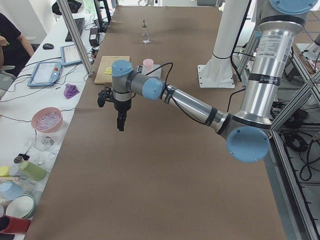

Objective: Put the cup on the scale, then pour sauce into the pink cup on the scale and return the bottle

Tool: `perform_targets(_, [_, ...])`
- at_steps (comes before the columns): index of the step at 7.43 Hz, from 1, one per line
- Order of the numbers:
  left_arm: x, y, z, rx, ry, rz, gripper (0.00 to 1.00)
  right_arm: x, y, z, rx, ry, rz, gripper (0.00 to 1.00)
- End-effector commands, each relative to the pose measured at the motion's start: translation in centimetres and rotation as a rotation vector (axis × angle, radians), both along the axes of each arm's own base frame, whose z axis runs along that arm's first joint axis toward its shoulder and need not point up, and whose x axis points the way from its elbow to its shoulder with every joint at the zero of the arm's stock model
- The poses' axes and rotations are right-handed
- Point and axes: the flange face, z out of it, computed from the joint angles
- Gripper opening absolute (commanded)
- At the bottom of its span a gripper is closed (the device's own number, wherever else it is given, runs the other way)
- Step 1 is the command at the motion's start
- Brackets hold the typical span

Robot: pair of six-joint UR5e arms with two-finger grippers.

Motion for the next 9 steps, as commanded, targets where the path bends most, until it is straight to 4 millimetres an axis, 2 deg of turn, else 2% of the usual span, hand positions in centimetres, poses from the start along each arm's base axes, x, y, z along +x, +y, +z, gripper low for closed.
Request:
perform_targets(1, [-6.8,4.3,7.7,-0.102,0.017,-0.079,0.99,3.2,-0.2,5.5,-0.04,-0.012,-0.028,1.0])
perform_targets(2, [-6.6,4.8,8.0,-0.116,0.061,-0.078,0.99,3.4,0.2,7.5,-0.099,-0.002,-0.012,1.0])
perform_targets(3, [-6.9,4.9,8.1,-0.12,0.064,-0.081,0.99,3.6,1.3,10.9,-0.161,0.007,-0.01,1.0])
perform_targets(4, [-6.9,5.1,8.3,-0.113,0.073,-0.076,0.99,3.6,1.8,12.3,-0.188,0.008,-0.009,1.0])
perform_targets(5, [-6.8,5.1,9.7,-0.14,0.075,-0.075,0.99,3.9,2.8,13.3,-0.204,0.008,-0.001,1.0])
perform_targets(6, [-6.8,5.4,11.7,-0.18,0.073,-0.076,0.99,4.9,2.8,13.3,-0.197,0.015,0.018,1.0])
perform_targets(9, [-6.8,6.5,12.6,-0.203,0.071,-0.078,0.99,5.3,2.2,12.5,-0.185,0.016,0.031,1.0])
